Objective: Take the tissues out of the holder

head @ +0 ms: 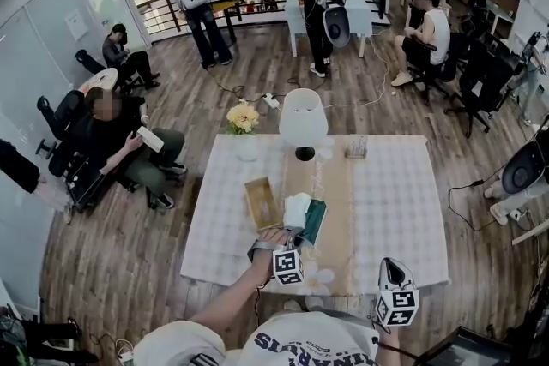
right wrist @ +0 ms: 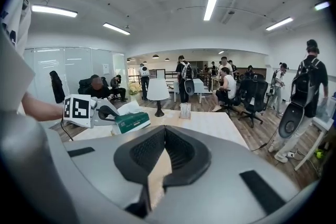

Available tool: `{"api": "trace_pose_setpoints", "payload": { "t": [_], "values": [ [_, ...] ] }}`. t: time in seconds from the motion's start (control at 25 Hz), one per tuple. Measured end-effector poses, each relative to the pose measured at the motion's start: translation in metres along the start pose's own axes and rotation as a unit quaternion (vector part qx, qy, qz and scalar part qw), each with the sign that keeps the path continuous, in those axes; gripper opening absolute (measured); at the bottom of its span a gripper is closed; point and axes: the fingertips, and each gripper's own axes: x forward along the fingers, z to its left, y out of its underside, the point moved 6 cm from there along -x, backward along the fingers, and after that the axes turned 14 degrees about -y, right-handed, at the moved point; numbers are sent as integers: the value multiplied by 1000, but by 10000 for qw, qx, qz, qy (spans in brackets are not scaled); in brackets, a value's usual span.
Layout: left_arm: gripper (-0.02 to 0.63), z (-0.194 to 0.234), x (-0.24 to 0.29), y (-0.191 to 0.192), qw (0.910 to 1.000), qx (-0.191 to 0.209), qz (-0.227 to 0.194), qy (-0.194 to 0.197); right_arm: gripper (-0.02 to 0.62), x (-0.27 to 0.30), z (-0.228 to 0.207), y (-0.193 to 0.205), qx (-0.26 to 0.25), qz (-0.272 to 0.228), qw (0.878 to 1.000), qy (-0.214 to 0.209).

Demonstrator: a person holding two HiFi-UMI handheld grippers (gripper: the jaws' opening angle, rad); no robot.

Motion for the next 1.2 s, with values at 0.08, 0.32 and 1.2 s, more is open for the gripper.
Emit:
{"api": "trace_pose_setpoints", "payload": {
  "t": [0.08,0.32,1.2],
  "values": [
    [67,-15,16,1,9999,104,25,126,8,-6,-4,2,34,-8,10000,67],
    [67,-52,53,1,9984,291,183,442,9,-21,-14,6,120,-57,9997,215],
    [67,-150,103,24,9866,1089,592,1058,9,-37,-17,14,209,-79,9990,377]
  ]
}}
